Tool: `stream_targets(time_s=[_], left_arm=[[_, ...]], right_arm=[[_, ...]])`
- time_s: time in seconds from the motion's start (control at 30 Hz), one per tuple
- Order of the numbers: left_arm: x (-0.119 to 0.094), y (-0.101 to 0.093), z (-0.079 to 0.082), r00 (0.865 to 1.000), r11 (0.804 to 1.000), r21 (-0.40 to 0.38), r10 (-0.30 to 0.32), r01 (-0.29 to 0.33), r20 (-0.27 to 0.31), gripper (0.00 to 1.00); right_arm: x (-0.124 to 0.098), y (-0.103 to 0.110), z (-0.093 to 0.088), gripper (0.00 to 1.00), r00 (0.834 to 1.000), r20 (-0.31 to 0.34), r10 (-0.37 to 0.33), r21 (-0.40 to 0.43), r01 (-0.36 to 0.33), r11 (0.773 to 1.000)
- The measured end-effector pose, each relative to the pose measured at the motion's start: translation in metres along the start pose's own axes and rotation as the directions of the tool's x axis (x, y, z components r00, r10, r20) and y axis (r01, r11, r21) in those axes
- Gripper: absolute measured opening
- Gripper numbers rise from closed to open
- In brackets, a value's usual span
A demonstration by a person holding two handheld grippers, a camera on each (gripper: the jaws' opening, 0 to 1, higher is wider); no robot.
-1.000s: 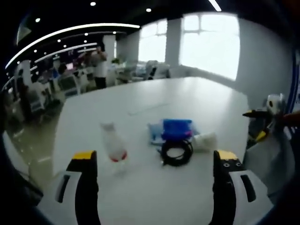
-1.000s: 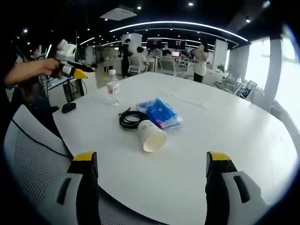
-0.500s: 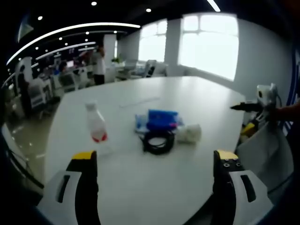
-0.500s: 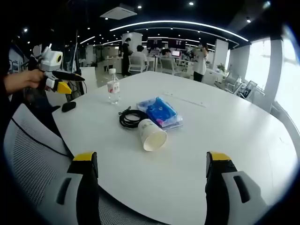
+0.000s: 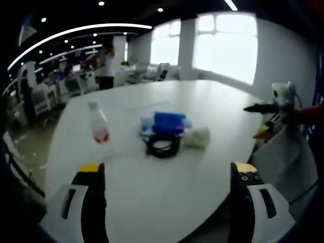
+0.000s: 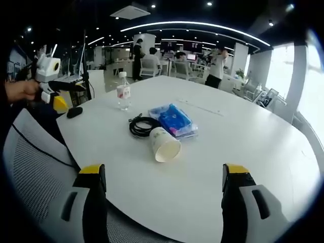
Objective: Arrange the tabletop items into an orderly group along one side of the table until the central work area is clear of visible clutter.
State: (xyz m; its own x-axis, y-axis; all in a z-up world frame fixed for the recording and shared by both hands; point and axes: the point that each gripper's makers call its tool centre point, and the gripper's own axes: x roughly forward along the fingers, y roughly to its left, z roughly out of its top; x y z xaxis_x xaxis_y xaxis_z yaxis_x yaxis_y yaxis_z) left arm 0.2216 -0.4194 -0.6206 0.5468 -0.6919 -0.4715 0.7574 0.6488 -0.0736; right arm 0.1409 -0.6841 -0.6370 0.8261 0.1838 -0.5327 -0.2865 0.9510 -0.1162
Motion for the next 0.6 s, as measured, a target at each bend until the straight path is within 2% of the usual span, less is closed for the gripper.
stream_targets(time_s=[0.17, 0.4, 0.6], left_arm=[[-0.001, -0.006, -0.005, 1.0, 1.0, 0.027, 0.011, -0.011, -0.01, 1.0], [-0.004, -0.009, 0.001, 0.998, 0.996, 0.062, 0.063, -0.065, 0.032, 1.0], [-0.003, -0.019, -0.007, 0.998, 0.996, 0.068, 0.05, -0.052, 0.022, 0.99]], right_arm=[[-0.001, -0.001, 0.0, 0.95, 1.0, 0.001, -0.002, 0.001, 0.002, 1.0], [0.0, 0.001, 0.0, 0.95, 1.0, -0.001, 0.001, -0.004, -0.001, 1.0], [0.0, 0.001, 0.0, 0.94, 1.0, -0.004, 0.003, -0.006, -0.003, 1.0]])
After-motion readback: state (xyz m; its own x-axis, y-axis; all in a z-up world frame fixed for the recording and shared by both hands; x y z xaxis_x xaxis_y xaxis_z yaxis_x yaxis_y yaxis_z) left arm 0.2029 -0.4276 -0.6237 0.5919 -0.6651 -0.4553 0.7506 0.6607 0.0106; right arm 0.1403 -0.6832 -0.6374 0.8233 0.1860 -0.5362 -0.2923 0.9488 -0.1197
